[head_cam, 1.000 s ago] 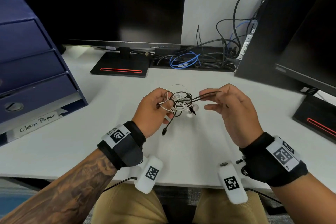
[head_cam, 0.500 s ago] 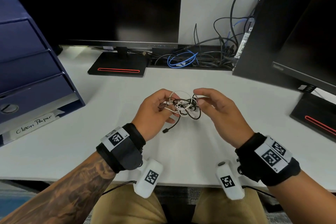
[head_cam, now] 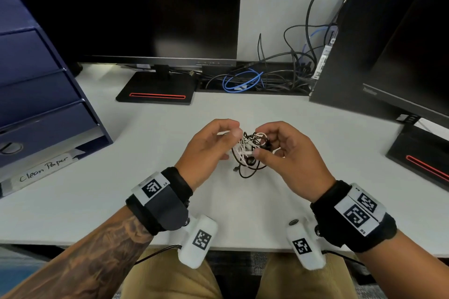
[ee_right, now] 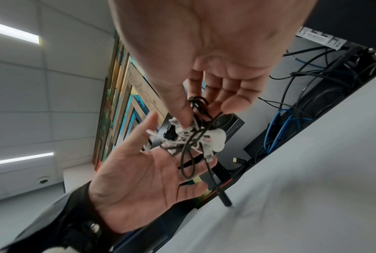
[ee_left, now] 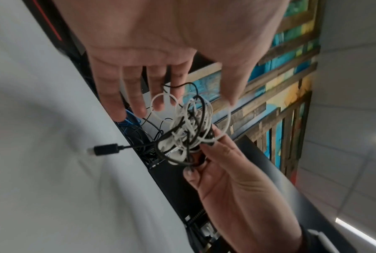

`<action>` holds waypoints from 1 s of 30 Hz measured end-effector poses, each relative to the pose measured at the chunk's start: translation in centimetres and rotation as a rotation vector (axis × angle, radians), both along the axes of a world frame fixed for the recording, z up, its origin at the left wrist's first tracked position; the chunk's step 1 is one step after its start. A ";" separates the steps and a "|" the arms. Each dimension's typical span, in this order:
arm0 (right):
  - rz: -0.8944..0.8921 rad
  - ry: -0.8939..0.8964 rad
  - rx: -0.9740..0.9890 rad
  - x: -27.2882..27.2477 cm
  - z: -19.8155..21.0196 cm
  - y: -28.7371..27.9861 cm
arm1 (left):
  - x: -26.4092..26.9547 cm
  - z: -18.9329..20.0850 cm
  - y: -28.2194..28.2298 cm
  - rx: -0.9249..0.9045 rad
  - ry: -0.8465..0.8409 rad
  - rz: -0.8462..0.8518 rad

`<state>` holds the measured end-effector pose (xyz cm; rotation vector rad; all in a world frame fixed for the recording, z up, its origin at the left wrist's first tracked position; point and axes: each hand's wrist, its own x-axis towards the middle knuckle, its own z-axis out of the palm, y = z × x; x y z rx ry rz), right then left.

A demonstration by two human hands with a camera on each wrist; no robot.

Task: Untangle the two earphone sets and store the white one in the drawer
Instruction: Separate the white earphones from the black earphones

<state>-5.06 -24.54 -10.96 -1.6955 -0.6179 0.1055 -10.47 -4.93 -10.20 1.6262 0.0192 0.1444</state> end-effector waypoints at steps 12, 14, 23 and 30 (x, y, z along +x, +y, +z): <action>-0.094 -0.152 -0.173 -0.4 -0.1 0.1 | 0.2 -0.6 0.0 0.148 -0.040 -0.014; -0.104 -0.186 -0.161 -0.3 -0.1 0.0 | 0.2 -0.7 0.0 0.147 -0.051 -0.033; -0.047 -0.106 -0.084 -0.9 0.6 0.2 | 0.2 -0.8 -0.2 0.172 -0.083 0.002; -0.100 -0.010 0.059 -0.4 1.2 0.0 | 0.5 -1.0 0.3 0.169 -0.053 0.055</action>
